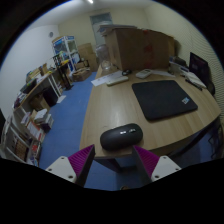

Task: Arrange mouse

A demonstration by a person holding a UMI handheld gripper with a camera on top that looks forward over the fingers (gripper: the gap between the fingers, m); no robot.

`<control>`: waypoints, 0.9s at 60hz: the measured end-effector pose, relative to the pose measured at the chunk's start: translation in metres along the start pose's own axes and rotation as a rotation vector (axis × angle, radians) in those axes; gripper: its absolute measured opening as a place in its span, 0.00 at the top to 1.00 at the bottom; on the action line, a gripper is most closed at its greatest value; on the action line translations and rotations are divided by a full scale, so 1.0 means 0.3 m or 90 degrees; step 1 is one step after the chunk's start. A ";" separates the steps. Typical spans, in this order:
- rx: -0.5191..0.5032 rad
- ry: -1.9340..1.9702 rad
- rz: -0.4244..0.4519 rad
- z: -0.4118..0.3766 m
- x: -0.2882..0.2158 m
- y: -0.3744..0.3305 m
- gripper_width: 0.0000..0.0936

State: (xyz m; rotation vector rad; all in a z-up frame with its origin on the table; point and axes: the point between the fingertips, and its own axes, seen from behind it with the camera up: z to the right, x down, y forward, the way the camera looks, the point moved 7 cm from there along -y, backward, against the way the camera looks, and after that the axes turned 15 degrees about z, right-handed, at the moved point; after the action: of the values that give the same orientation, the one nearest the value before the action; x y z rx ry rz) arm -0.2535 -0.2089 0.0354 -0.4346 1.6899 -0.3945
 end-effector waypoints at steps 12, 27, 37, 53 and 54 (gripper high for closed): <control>-0.016 -0.007 -0.031 0.010 0.012 -0.014 0.15; -0.004 -0.024 -0.020 0.024 -0.018 0.014 0.15; 0.014 -0.044 0.005 0.005 -0.050 0.104 0.15; 0.012 -0.111 0.074 -0.009 -0.082 0.209 0.37; 0.012 -0.113 0.081 -0.006 -0.079 0.209 0.45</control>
State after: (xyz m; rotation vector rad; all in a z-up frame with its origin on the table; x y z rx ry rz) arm -0.2557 -0.1425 0.0252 -0.3365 1.5311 -0.2709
